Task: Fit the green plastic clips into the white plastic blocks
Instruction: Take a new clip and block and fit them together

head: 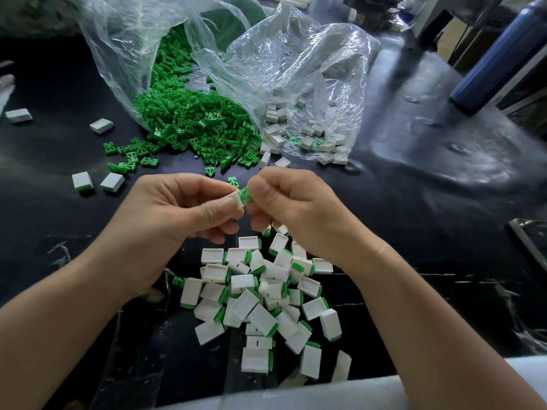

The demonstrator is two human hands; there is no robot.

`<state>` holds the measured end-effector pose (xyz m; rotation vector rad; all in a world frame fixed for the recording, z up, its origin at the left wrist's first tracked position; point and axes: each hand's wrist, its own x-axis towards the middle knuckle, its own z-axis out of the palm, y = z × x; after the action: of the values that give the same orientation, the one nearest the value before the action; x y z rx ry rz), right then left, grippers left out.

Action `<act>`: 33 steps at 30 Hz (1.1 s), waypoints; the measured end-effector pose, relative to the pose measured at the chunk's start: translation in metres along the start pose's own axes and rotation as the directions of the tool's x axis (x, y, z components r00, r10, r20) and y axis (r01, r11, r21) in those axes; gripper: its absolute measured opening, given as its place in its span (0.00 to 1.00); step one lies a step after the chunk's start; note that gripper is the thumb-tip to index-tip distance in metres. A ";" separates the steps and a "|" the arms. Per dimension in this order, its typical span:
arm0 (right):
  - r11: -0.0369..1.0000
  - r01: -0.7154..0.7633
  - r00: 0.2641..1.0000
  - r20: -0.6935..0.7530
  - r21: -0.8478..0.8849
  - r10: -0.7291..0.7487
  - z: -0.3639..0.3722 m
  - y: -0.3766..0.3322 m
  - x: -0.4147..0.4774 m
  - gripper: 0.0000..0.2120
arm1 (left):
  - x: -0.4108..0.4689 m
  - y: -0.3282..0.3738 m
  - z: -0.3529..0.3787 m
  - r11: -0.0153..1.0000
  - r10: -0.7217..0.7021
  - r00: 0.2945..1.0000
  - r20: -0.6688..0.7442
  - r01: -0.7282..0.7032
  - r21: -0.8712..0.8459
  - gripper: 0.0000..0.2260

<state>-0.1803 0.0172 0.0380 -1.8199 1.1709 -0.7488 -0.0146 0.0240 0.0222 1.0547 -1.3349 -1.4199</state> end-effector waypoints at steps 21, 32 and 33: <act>0.651 -0.423 0.878 0.463 0.630 0.122 0.014 -0.004 0.003 0.26 | -0.002 0.000 -0.004 0.994 0.079 0.985 0.151 -0.067 -0.083 0.16; 0.710 -0.380 0.914 0.358 0.593 0.190 0.022 -0.007 0.000 0.23 | -0.004 -0.003 -0.001 0.994 0.070 0.994 0.085 -0.062 -0.089 0.12; 0.709 -0.376 0.915 0.358 0.596 0.185 0.022 -0.007 0.000 0.22 | -0.004 -0.004 -0.002 0.994 0.059 0.995 0.081 -0.051 -0.097 0.12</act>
<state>-0.1590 0.0258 0.0338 -1.0680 0.8255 -0.5972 -0.0125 0.0273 0.0186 0.8983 -1.3328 -1.4853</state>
